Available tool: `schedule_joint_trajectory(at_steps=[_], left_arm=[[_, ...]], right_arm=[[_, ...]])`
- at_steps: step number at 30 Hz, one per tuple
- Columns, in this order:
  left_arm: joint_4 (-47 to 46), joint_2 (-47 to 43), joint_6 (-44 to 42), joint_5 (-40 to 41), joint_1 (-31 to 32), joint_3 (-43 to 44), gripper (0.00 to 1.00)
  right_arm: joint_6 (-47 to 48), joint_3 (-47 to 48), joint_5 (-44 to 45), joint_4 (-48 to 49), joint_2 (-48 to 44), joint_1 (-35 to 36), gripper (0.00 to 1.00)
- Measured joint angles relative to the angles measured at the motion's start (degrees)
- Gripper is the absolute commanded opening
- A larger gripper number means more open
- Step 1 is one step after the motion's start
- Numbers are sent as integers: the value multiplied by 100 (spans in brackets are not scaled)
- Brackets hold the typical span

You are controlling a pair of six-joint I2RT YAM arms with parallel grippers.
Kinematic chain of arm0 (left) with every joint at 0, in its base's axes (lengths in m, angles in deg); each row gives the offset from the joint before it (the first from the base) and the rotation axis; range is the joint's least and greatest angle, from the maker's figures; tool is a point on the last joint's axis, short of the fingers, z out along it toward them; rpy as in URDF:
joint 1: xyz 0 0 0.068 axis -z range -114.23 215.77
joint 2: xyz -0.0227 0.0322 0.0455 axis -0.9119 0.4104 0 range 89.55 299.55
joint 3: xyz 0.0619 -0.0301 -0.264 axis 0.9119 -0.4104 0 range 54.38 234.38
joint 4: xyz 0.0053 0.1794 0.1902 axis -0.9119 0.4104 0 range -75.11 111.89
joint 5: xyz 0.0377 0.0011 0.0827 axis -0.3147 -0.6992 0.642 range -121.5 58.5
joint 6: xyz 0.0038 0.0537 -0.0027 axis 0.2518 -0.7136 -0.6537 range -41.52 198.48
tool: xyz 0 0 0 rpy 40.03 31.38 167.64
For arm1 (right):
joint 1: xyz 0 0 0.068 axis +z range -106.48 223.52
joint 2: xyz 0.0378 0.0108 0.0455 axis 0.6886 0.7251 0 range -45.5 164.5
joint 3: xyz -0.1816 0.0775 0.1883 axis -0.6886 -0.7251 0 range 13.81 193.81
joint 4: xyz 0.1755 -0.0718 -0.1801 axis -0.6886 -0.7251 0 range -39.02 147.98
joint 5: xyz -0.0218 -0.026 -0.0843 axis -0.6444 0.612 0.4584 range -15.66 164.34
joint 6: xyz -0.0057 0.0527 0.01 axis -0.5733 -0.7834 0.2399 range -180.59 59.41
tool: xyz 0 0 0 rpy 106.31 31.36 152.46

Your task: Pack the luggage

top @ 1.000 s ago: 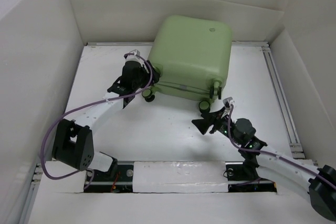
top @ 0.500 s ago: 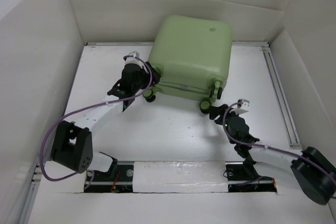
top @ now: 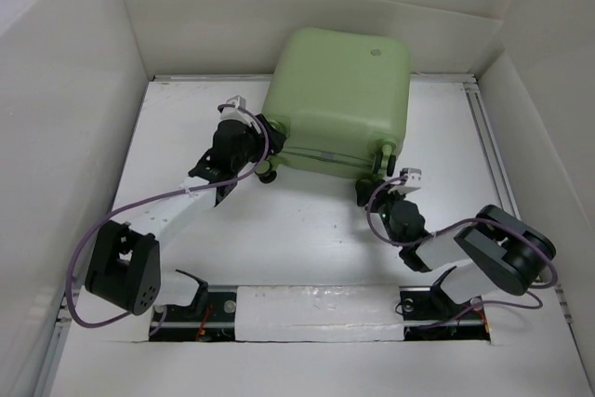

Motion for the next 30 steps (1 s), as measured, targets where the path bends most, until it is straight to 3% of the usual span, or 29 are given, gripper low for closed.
schedule_joint_trajectory(at_steps=[7,16,23,30], left_arm=[[-227,-144,-2,-55,35,-234,0],[-339,-234,-7,-83,42,-354,0],[-356,-345,-15,-87,79,-455,0],[-365,-466,-70,-90,192,-555,0]], right_arm=[[90,-2,986,205,-94,310,54],[-24,240,1917,-286,-227,452,58],[734,645,2013,348,682,498,43],[1421,970,2044,387,1449,503,14]])
